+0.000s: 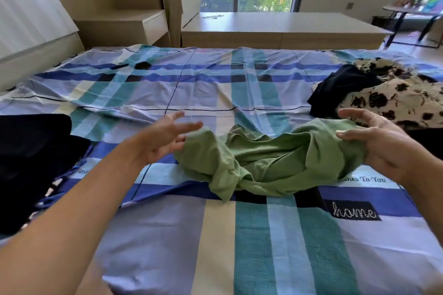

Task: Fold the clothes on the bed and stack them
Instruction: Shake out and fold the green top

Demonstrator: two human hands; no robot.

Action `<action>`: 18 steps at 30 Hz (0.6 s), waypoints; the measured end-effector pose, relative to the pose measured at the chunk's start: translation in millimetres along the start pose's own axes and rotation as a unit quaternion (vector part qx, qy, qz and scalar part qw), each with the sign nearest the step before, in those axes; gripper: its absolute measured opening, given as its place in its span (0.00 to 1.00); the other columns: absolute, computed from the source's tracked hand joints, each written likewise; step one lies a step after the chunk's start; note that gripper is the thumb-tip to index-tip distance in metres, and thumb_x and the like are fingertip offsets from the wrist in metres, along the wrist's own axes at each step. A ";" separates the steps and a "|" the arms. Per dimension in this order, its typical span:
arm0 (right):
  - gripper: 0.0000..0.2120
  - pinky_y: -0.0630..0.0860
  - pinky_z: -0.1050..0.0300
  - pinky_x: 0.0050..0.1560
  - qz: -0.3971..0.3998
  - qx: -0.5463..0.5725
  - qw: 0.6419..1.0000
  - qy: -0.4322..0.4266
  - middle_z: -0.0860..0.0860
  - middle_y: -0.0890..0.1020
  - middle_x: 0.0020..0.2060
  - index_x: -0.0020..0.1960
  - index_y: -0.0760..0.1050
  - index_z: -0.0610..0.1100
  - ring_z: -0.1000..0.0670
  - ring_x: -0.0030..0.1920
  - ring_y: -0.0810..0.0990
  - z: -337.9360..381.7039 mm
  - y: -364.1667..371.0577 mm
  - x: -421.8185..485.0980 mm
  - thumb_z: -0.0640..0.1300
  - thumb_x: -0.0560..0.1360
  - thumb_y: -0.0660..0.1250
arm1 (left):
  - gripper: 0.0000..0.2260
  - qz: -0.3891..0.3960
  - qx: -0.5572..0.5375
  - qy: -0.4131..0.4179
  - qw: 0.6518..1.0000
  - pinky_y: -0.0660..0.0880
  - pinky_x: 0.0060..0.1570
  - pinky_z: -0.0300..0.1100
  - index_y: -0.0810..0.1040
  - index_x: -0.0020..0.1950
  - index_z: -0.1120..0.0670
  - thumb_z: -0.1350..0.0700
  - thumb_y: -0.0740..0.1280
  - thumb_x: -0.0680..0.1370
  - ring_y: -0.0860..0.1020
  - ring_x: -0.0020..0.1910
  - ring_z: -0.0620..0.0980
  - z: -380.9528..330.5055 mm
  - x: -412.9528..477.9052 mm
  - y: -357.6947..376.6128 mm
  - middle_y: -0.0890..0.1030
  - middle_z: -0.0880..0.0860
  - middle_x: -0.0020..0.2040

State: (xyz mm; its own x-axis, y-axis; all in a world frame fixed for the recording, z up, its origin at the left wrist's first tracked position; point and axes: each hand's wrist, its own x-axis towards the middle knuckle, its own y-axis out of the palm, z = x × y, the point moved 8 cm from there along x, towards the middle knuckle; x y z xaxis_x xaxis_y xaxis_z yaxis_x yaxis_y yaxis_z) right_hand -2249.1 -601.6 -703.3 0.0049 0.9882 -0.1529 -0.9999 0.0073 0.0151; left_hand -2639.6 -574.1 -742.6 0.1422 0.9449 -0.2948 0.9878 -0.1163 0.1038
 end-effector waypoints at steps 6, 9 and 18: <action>0.48 0.83 0.44 0.51 0.062 -0.076 0.994 0.055 0.39 0.82 0.58 0.66 0.75 0.54 0.41 0.50 0.84 -15.6 0.9 -1.5 0.42 0.48 0.87 | 0.34 0.001 0.085 -0.136 0.987 0.84 0.44 0.45 0.82 0.54 0.63 0.51 0.85 0.53 0.85 0.41 0.53 44.3 -9.6 6.7 0.85 0.61 0.50; 0.37 0.82 0.41 0.55 0.121 -0.200 0.967 0.100 0.35 0.80 0.59 0.62 0.78 0.58 0.41 0.50 0.84 -31.3 9.2 -8.6 0.41 0.56 0.85 | 0.37 0.026 0.133 -0.148 0.980 0.79 0.48 0.43 0.82 0.58 0.63 0.46 0.85 0.56 0.83 0.45 0.52 43.3 -16.2 11.1 0.85 0.60 0.52; 0.32 0.83 0.52 0.43 0.173 0.172 0.967 -0.071 0.43 0.83 0.49 0.67 0.72 0.47 0.47 0.44 0.84 20.8 13.1 -7.6 0.33 0.65 0.74 | 0.24 -0.151 0.212 0.279 0.924 0.74 0.50 0.39 0.73 0.71 0.38 0.59 0.69 0.79 0.75 0.44 0.48 -72.5 -49.6 5.2 0.75 0.58 0.43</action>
State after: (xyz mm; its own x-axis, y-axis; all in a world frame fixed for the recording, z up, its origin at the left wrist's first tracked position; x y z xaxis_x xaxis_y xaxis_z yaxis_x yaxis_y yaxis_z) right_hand -2262.0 -605.8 -681.4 -0.3019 0.9517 0.0566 -0.8778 -0.3006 0.3728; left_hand -2646.1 -599.4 -658.5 -0.0826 0.9505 0.2994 0.9298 0.1816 -0.3201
